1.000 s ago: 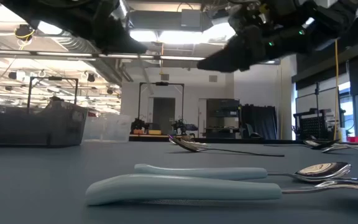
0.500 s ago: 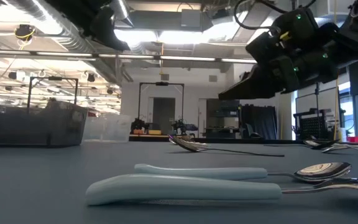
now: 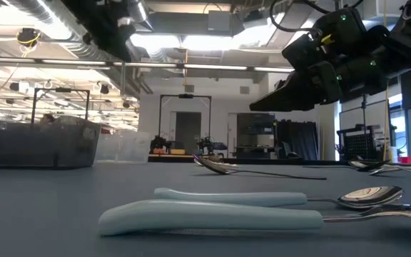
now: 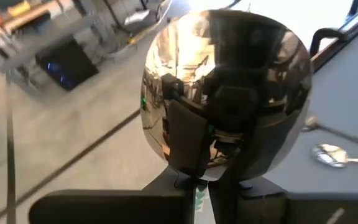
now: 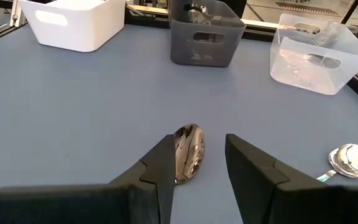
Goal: Sort silverware by color (type)
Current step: Put the green spoon into the transparent bin
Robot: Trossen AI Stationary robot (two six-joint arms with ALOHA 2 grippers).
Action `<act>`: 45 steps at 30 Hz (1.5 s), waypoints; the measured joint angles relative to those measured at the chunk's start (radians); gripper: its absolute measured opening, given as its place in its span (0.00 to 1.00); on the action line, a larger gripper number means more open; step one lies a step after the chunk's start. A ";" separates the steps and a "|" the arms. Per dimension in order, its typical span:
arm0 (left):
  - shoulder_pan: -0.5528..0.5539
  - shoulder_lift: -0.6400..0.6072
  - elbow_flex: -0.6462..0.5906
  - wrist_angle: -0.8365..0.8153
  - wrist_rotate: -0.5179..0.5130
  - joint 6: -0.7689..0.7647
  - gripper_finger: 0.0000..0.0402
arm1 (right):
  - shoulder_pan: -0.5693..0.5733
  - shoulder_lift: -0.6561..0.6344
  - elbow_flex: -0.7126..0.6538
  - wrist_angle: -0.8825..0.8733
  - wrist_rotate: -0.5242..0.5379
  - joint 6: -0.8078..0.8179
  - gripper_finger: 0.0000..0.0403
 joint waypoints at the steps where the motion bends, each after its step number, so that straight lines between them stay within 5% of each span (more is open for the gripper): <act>1: 0.030 0.011 0.000 -0.008 0.022 0.000 0.04 | 0.000 0.000 0.000 -0.003 0.000 0.000 0.32; 12: 0.210 0.215 0.000 -0.058 0.113 0.001 0.05 | 0.000 0.001 0.000 -0.009 0.001 0.000 0.32; 33: 0.220 0.502 0.000 -0.192 0.035 0.157 0.05 | 0.000 0.001 0.001 -0.023 0.002 0.000 0.32; 45: 0.208 0.486 0.000 -0.212 0.022 0.178 0.26 | 0.000 0.001 0.001 -0.035 0.002 0.000 0.32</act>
